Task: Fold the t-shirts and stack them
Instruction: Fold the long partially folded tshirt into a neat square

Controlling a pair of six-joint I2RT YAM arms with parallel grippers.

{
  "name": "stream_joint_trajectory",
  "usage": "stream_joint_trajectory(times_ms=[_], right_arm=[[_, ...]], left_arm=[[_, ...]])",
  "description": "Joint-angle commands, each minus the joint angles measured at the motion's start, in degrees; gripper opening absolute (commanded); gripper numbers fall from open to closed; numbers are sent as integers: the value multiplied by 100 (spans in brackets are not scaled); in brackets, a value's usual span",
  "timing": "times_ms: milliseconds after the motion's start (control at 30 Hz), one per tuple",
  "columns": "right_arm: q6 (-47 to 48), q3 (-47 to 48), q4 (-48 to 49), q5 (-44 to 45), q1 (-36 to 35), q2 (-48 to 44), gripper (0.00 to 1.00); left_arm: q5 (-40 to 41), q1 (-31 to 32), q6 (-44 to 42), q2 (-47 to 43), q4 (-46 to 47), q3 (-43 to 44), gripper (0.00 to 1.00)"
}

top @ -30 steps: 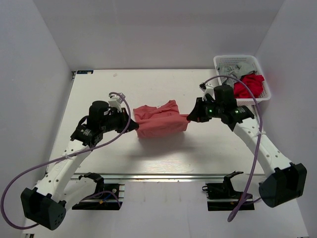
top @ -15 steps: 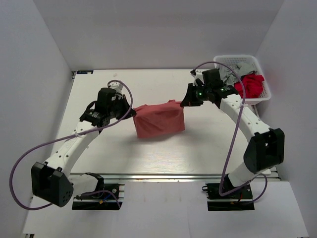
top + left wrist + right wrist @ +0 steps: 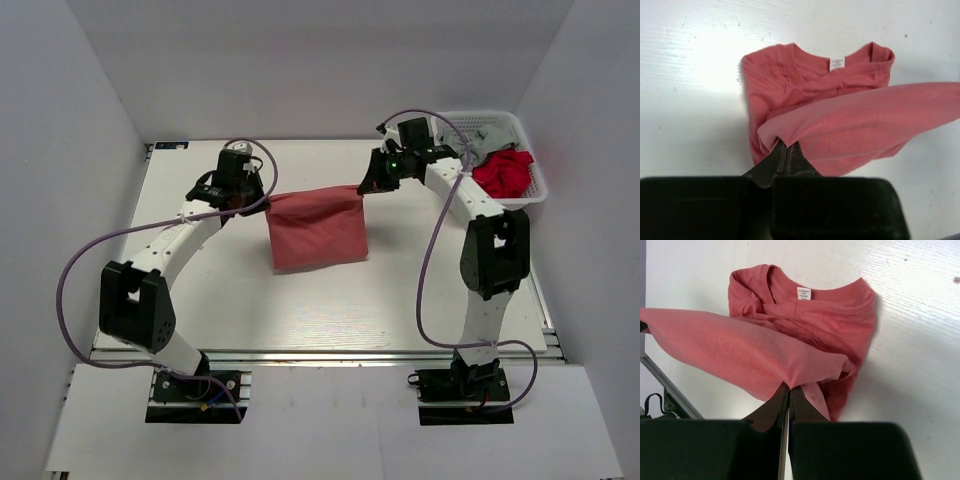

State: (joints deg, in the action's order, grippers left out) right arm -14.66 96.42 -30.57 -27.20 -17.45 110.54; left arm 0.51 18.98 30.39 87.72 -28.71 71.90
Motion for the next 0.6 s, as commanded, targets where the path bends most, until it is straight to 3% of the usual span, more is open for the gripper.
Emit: stream_joint_trajectory(times_ms=[0,267,400,433,500,533,567], right_arm=[[33,735,-107,-136,172,387,0],[15,1423,-46,-637,278,1409,0],[33,1572,558,-725,330,1926,3],[-2,1642,648,-699,330,2032,7],[-142,1783,910,-760,348,2120,31],[-178,2123,912,-778,391,2190,50],[-187,2196,956,-821,400,2174,90]], left_arm=[[283,-184,-112,306,58,456,0],[-130,-518,-60,1413,392,1019,0],[-61,-580,-60,1669,655,1089,0],[-60,-641,-60,1730,813,1037,26],[-217,-694,-417,1819,1331,1037,68],[-410,-694,-629,1906,1489,1176,99],[-551,-694,-744,1967,1491,1308,99]])
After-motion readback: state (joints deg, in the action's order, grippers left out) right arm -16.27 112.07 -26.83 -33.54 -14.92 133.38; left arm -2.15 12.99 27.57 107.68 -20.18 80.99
